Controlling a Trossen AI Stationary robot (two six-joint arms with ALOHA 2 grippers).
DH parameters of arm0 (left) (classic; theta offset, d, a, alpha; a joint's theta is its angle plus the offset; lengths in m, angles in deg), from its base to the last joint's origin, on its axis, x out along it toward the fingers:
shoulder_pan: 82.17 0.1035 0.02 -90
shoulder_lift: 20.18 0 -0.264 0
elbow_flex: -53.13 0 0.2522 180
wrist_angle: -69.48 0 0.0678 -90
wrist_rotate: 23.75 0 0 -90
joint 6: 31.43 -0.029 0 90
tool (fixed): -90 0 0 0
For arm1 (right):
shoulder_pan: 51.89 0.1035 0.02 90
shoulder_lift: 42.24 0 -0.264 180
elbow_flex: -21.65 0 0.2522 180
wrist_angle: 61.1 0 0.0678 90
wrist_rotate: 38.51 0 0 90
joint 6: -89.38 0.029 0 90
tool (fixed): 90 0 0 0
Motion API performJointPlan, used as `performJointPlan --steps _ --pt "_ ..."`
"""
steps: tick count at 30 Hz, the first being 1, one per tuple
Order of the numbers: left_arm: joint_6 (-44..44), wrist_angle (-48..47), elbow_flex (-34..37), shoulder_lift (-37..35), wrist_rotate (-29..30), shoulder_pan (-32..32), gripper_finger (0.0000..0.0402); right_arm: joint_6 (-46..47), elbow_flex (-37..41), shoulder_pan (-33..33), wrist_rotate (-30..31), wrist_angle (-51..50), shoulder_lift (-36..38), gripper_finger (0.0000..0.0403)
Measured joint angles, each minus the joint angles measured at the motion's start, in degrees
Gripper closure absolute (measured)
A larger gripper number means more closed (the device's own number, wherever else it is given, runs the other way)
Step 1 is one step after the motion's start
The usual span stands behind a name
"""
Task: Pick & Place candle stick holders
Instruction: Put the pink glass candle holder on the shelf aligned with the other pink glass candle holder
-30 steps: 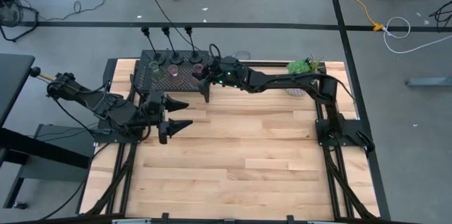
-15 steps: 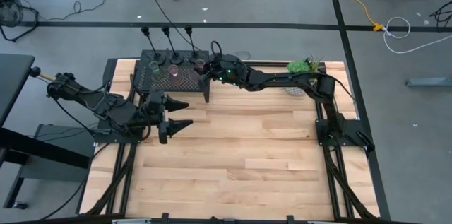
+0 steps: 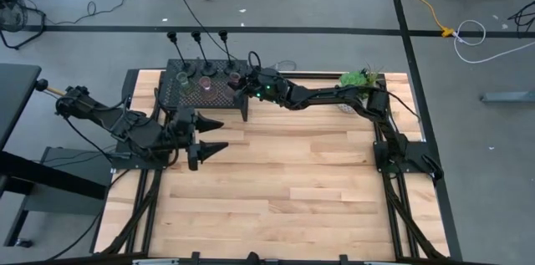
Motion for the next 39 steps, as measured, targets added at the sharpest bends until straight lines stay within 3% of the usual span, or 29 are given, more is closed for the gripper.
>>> performJointPlan --steps 18,39 --pt "0.09 0.23 -0.02 2.93 -1.73 -0.01 0.0042 -0.23 0.00 -0.07 0.03 0.92 -0.14 0.0263" --pt "0.42 0.98 -0.02 2.91 -2.01 -0.02 0.0042 -0.18 0.07 -0.07 -0.46 6.89 -0.22 0.0259"
